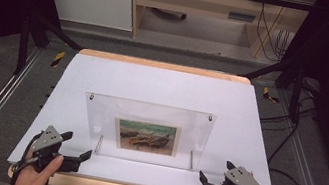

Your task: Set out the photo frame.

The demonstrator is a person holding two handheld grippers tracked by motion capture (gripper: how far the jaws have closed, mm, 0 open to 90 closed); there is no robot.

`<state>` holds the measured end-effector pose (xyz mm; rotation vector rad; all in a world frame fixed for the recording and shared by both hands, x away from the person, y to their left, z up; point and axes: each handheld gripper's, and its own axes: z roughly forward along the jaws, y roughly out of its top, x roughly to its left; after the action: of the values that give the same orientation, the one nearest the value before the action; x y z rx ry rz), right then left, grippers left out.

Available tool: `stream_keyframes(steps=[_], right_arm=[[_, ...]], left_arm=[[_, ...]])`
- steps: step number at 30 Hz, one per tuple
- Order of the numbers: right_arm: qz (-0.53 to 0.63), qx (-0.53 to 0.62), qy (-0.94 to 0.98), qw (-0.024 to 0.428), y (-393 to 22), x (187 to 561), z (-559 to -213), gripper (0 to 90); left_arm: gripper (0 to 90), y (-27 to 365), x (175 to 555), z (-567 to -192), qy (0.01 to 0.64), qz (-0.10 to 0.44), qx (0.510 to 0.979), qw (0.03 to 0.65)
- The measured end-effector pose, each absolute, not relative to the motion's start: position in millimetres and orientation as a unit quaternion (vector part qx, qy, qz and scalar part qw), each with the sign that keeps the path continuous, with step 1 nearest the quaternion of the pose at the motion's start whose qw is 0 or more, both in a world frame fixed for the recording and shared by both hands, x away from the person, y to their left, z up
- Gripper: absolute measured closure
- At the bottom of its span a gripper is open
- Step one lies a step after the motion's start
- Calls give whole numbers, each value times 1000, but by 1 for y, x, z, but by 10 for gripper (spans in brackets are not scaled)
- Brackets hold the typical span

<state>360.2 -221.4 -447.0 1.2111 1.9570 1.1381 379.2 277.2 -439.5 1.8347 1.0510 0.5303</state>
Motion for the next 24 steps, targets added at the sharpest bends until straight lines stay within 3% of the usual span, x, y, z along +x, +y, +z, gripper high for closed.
stream_keyframes(steps=[10, 13, 21, 24], right_arm=[[407, 481, 724, 281, -230, 367, -453, 95], [383, 499, 728, 274, -234, 376, -460, 172], [363, 511, 728, 277, -241, 402, -461, 147], [359, 503, 726, 301, -244, 415, -462, 88]], left_arm=[[50, 297, 388, -443, 458, 246, 739, 428], [54, 297, 396, -447, 457, 255, 745, 414], [63, 297, 429, -454, 457, 265, 756, 386], [74, 297, 444, -453, 455, 272, 758, 380]])
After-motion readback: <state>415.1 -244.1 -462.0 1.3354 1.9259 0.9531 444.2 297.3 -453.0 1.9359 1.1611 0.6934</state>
